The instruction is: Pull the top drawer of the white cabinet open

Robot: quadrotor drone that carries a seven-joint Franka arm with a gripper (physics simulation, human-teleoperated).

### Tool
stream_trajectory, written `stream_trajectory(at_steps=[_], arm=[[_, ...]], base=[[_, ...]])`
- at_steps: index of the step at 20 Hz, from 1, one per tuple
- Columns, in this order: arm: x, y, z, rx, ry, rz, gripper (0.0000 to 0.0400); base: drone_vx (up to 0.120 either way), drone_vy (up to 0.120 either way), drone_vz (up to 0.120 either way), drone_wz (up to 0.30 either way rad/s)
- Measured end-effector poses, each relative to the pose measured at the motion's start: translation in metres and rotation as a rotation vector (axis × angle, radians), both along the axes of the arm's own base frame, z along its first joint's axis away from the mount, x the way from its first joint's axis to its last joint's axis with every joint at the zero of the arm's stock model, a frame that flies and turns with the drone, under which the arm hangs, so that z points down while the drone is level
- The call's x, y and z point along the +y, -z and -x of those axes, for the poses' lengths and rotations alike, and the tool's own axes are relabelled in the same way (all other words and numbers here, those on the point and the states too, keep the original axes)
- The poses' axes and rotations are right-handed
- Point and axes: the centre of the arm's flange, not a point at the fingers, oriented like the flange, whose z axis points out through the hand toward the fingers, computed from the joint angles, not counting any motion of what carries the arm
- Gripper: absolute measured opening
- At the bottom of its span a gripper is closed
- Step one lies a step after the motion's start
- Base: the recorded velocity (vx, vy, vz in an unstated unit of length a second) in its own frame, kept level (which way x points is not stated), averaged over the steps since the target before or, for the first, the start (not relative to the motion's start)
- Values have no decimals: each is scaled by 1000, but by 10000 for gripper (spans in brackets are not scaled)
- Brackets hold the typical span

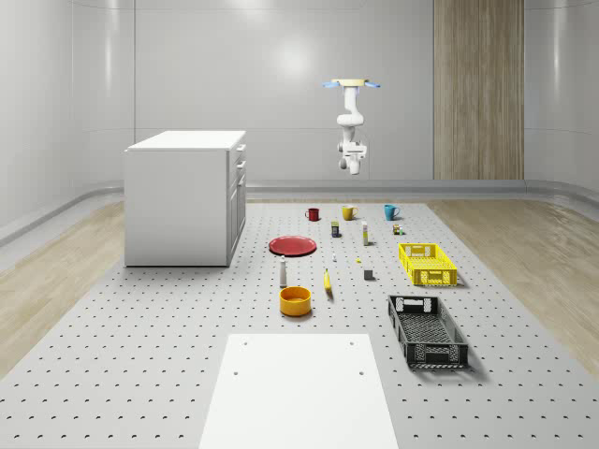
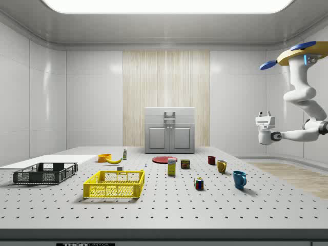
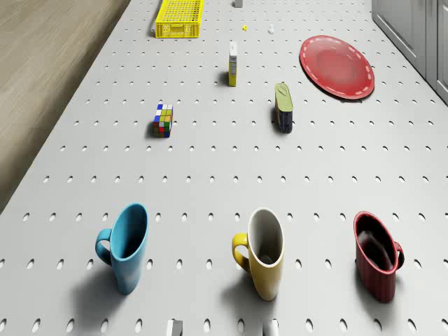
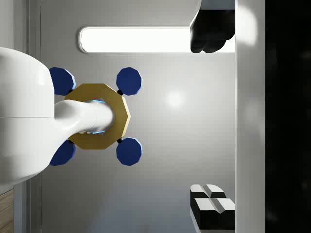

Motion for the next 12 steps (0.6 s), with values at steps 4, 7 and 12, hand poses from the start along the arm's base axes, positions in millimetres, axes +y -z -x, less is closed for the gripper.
stream_trajectory(at_steps=[4, 7, 12], arm=[[0, -30, 4, -3, 0, 0, 332], [0, -50, 3, -6, 0, 0, 318], [0, -75, 1, -9, 0, 0, 309]], base=[[-20, -50, 0, 0], [0, -120, 0, 0], [0, -120, 0, 0]])
